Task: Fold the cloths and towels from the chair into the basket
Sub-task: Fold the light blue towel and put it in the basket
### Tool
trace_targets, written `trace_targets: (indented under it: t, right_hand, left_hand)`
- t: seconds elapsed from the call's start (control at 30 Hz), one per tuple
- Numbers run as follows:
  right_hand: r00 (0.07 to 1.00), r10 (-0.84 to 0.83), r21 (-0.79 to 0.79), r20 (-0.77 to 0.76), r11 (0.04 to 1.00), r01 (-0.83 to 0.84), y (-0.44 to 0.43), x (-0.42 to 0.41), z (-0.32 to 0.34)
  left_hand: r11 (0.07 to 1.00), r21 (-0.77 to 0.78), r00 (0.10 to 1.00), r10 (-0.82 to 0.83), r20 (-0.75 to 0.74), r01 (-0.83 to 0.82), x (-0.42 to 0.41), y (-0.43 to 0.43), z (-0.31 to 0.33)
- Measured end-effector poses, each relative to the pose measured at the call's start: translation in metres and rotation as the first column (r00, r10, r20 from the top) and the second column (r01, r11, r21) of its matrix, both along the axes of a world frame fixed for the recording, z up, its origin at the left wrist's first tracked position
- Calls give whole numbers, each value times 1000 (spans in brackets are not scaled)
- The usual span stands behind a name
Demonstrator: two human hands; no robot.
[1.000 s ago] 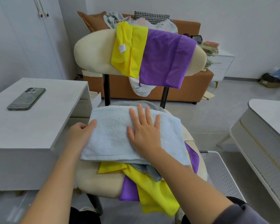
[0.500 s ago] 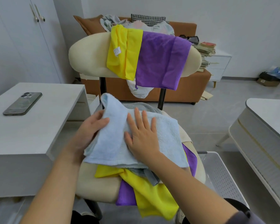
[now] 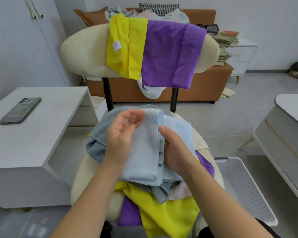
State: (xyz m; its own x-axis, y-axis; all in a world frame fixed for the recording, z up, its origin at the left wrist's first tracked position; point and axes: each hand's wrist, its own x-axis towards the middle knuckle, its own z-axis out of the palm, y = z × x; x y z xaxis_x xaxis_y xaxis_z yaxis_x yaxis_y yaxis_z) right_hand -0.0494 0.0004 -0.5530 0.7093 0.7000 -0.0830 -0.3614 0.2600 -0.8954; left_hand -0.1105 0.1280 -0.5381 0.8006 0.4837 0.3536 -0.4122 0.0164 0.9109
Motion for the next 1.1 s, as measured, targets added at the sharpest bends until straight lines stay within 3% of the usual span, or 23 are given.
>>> trace_targets:
  t: [0.07,0.17,0.33,0.5,0.63,0.73,0.83,1.0,1.1]
  right_hand:
    - [992,33,-77,118,997,-24,0,2,0]
    - [990,-2,-153,139,988,24,3,4,5]
    - [994,-23,-160,108,986,40,9,5,10]
    - [999,-2,-109,37,994,7,15,4,8]
    - [990,65,-216,127,976,-37,15,0,9]
    - [977,113,-338,183,940,-46,18,-5,7]
    - [981,133,-368,140,927,-73,18,-3,8]
    - [963,264,-324,-64,907,-270,15,-1,13]
    - [921,355,-271,-161,881,-387,17,-5,8]
  left_hand:
    - [972,199,992,124,0,-122,2,4,0]
    - [861,481,980,200,-25,-164,16,23,11]
    - [751,636,948,44,-316,178,44,52,44]
    - [535,713,830,37,-556,453,55,74,52]
    - [318,856,871,149,-469,407,63,82,54]
    - [222,875,867,169,-469,430,69,79,53]
    - [134,917,892,217,-397,375,70,72,42]
    - [199,975,969,207,-136,94,60,71,22]
    - [232,972,982,170,-85,44,59,69,17]
